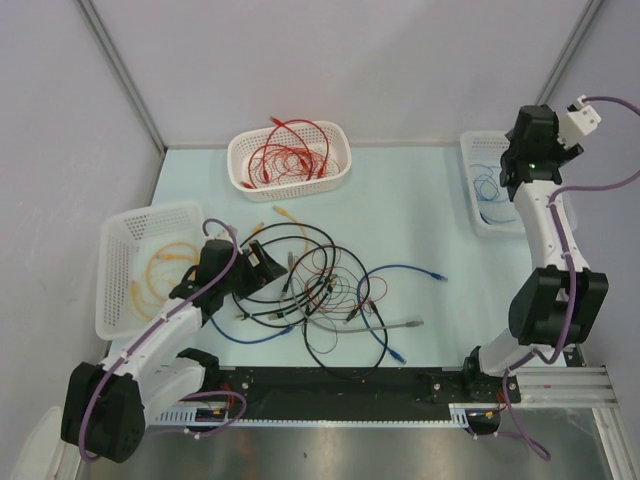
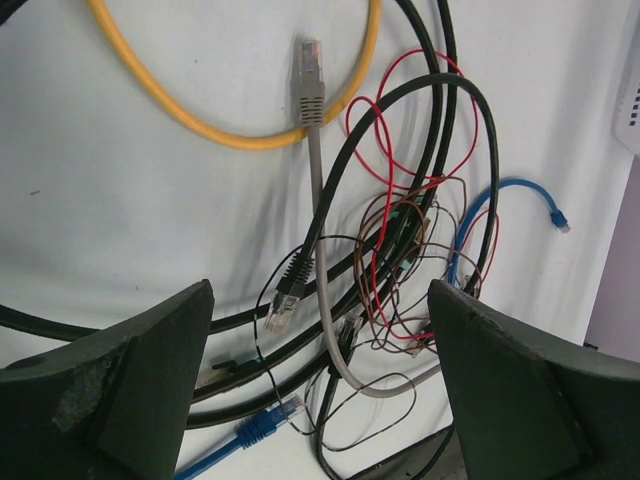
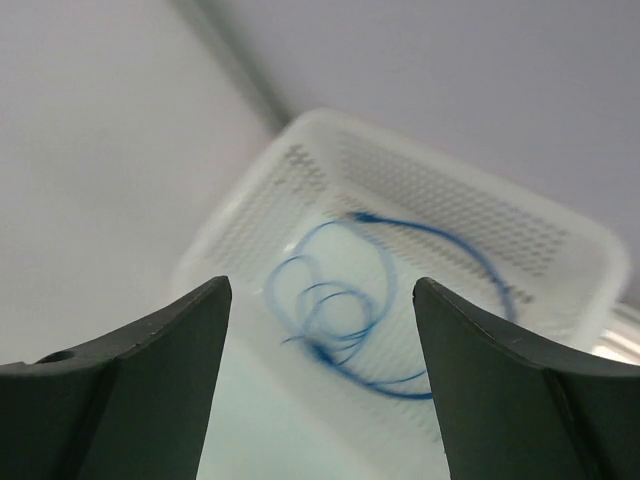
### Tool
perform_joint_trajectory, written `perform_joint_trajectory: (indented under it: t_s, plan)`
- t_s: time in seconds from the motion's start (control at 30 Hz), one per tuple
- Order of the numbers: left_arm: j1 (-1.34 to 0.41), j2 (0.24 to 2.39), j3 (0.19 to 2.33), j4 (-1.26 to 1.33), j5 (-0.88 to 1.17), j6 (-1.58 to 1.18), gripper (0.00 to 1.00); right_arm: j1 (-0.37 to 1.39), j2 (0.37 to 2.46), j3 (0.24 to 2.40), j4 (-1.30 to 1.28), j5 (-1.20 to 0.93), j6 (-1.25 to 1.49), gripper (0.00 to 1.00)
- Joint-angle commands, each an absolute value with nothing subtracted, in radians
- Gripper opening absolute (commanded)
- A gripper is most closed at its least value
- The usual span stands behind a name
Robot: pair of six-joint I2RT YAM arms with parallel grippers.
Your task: Untangle the cables
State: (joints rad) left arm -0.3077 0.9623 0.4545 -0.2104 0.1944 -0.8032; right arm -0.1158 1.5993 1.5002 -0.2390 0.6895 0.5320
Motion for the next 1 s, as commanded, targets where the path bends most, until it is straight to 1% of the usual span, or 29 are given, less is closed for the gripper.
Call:
perform_joint_trajectory:
  t_s: [0.0, 0.07, 0.1, 0.23, 0.3, 0.33, 0.37, 0.43, 0.47, 0.57, 0.73, 0.8, 0.97]
  plan:
    - [-0.313, 0.943, 0.514, -0.198, 0.195, -0.792, 0.93, 0.033, 1.459, 1.508, -0.212, 0.475, 0.588, 0.77]
    - [-0.314, 0.937, 0.515, -0.201, 0.195, -0.796, 0.93, 0.104, 1.445, 1.458, -0.221, 0.387, 0.565, 0.77]
    - [-0.316, 0.925, 0.514, -0.202, 0.195, -0.799, 0.93, 0.186, 1.443, 1.444, -0.235, 0.362, 0.56, 0.76]
    - [-0.342, 0.888, 0.499, -0.219, 0.18, -0.813, 0.93, 0.379, 1.474, 1.364, -0.372, 0.342, 0.583, 0.76]
    - [-0.409, 0.871, 0.499, -0.23, 0.143, -0.81, 0.93, 0.432, 1.488, 1.303, -0.403, 0.334, 0.597, 0.73]
    - [-0.435, 0.859, 0.503, -0.236, 0.106, -0.808, 0.93, 0.49, 1.489, 1.278, -0.419, 0.321, 0.594, 0.74]
    - [-0.495, 0.858, 0.505, -0.236, 0.091, -0.807, 0.93, 0.515, 1.489, 1.257, -0.425, 0.319, 0.594, 0.73]
    - [-0.547, 0.867, 0.52, -0.236, 0.068, -0.805, 0.93, 0.583, 1.48, 1.191, -0.433, 0.324, 0.597, 0.72]
    - [-0.589, 0.876, 0.525, -0.236, 0.06, -0.799, 0.93, 0.607, 1.473, 1.171, -0.431, 0.316, 0.597, 0.72]
    - [-0.636, 0.914, 0.561, -0.248, 0.063, -0.764, 0.92, 0.687, 1.436, 1.094, -0.436, 0.316, 0.6, 0.71]
    - [-0.652, 0.94, 0.632, -0.339, 0.015, -0.713, 0.93, 0.797, 1.373, 1.002, -0.437, 0.316, 0.606, 0.71]
    - [-0.652, 0.922, 0.644, -0.371, -0.029, -0.695, 0.93, 0.853, 1.352, 0.957, -0.455, 0.353, 0.623, 0.71]
    - [-0.652, 0.874, 0.631, -0.39, -0.057, -0.699, 0.93, 0.876, 1.301, 0.817, -0.469, 0.402, 0.721, 0.7]
